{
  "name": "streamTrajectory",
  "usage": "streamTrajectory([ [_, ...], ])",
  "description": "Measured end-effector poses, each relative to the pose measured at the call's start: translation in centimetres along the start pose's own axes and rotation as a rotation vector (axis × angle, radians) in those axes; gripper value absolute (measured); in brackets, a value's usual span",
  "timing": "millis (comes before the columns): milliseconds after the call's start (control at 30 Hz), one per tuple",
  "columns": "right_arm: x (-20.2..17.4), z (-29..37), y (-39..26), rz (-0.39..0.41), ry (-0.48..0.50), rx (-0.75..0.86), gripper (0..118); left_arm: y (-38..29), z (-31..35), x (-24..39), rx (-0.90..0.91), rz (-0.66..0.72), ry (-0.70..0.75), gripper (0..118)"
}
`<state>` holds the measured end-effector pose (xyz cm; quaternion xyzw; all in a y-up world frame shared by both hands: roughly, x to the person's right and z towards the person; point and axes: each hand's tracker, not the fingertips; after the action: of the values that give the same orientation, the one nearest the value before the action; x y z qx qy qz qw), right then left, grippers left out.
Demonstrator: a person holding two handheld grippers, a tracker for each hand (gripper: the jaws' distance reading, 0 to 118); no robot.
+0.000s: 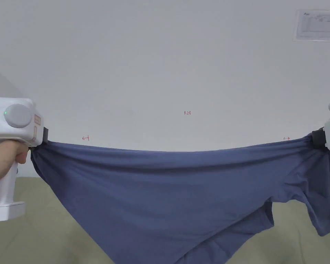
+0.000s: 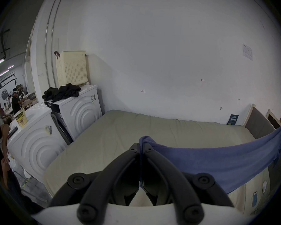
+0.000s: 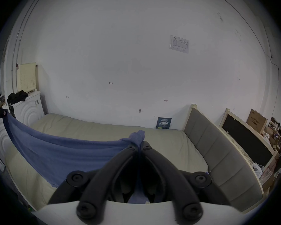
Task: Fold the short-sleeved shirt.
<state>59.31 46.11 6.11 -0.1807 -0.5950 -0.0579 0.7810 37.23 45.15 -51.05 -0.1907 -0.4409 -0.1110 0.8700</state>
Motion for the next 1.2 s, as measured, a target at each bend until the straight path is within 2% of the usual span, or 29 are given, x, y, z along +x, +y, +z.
streamTrajectory([
  [367, -1.3, -8.1, -0.8, 0.023, -0.028, -0.03, 1, 0.9, -8.9, 1.6, -0.009, 0.003, 0.021, 0],
  [533, -1.8, -10.8, -5.2, 0.033, -0.009, -0.079, 1, -4.0, -12.5, 1.9, -0.084, -0.03, 0.025, 0],
  [700, -2.4, -11.7, -13.0, 0.016, 0.01, -0.178, 1, -12.3, -14.5, 1.7, -0.219, -0.059, -0.01, 0],
  [933, -1.8, -7.1, -23.1, 0.018, 0.067, -0.286, 1, -23.6, -12.1, 0.1, -0.359, -0.085, -0.066, 0],
  [1200, -0.4, 2.9, -32.5, -0.086, 0.097, -0.344, 1, -31.7, -4.5, -3.4, -0.426, -0.062, -0.106, 0],
])
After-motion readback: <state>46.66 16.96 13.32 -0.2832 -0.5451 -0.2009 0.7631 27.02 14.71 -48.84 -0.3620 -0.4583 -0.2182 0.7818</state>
